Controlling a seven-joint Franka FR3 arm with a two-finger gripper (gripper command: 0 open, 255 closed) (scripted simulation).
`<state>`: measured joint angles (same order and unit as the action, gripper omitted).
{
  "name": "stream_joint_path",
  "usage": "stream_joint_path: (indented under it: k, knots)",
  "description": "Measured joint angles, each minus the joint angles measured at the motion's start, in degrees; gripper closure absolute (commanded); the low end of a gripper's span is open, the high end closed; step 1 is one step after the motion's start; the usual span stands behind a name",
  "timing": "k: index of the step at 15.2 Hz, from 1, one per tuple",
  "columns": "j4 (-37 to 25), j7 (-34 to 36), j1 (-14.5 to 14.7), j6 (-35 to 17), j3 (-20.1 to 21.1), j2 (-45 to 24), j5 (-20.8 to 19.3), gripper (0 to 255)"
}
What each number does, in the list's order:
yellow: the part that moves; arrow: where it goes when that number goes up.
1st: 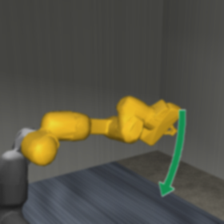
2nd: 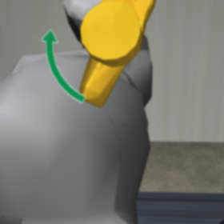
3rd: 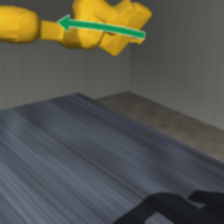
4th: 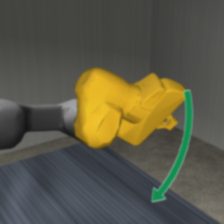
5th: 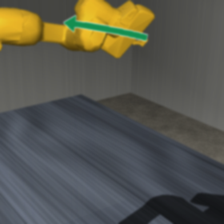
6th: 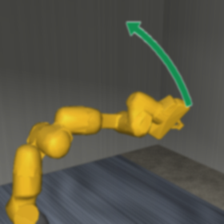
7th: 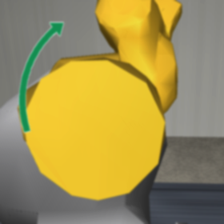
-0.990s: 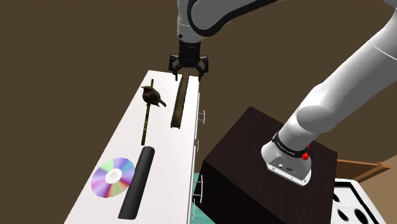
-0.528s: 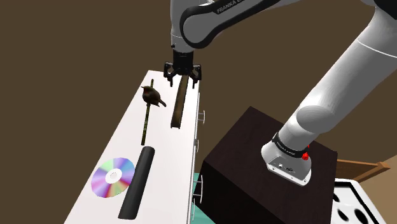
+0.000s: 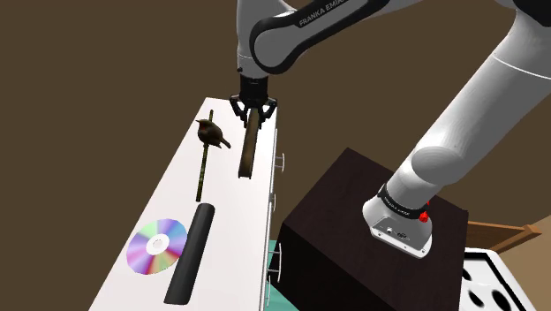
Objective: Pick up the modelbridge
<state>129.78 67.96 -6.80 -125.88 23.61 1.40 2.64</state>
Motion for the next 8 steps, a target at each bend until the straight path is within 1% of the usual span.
stream_joint_path:
  k: [5, 8]
  knots:
    - [0.0, 0.0, 0.0, 0.0, 0.0, 0.0, 0.0, 255]
    - [-0.8, -0.2, 0.0, 1.8, 0.0, 1.0, 0.4, 255]
